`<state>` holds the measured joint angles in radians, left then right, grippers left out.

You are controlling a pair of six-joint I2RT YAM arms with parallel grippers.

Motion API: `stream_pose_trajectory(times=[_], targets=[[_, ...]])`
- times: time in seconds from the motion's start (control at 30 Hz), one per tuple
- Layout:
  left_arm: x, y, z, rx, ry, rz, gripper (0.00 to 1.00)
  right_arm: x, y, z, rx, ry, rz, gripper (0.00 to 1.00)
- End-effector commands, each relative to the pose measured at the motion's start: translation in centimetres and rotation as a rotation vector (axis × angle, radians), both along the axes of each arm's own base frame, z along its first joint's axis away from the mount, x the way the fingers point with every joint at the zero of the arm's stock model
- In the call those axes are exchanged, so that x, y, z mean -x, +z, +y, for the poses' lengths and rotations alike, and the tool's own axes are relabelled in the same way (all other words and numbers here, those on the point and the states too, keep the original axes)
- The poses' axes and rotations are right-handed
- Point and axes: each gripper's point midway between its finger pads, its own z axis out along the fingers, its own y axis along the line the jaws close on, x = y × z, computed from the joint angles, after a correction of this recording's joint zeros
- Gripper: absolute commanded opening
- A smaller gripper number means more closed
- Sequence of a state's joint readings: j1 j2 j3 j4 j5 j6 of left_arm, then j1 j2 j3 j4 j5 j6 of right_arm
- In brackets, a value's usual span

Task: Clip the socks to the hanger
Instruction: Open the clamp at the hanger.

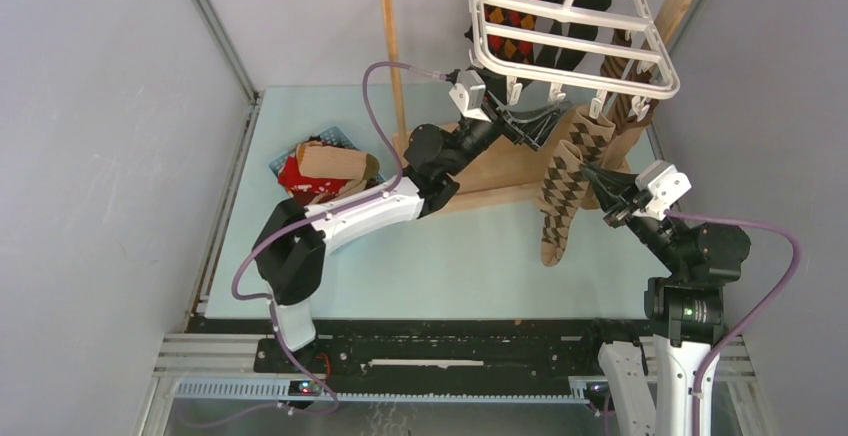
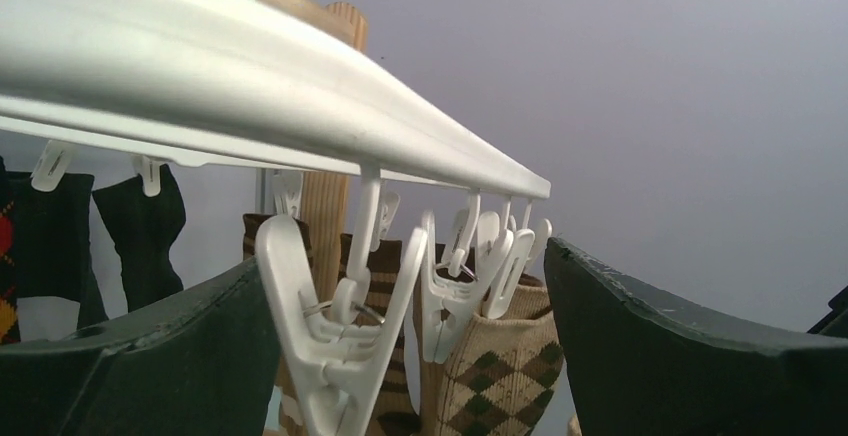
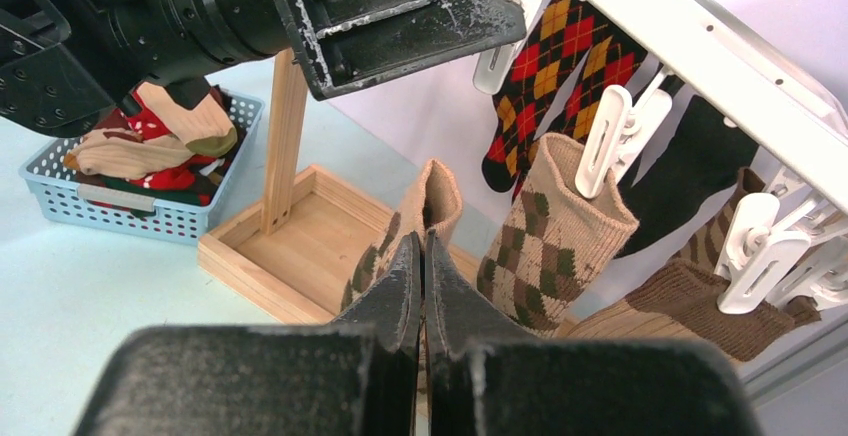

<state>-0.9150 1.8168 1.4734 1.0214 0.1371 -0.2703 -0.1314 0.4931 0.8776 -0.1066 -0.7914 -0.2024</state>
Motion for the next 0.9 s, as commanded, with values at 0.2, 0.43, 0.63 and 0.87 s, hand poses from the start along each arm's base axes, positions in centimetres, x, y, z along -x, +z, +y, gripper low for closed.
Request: stream_pose_trajectory(times=[0.2,0.43,0.63,0.87], targets=[[0.5,3.8,0.0,0.048,-0.031,-0.059,0.85,-0.3,0.6,-0.1,-0.011,0.003,-0.019,0.00],[0.7,3.7,-0.2,0.044,-0.056,-0.058,0.80,-0.3,0.8,-0.1,-0.012,0.001,-0.024,0.00],[0.9,3.0,-0.7,0.015,-0.086,-0.059,0.82,-0.3,0.9,-0.1,-0.014,0.002,-0.026,0.00],[1.1,3.9,-0.9,0.026,-0.107,-0.070,0.77,-0.2,0.8,-0.1,-0.008,0.001,-0.026,0.00]])
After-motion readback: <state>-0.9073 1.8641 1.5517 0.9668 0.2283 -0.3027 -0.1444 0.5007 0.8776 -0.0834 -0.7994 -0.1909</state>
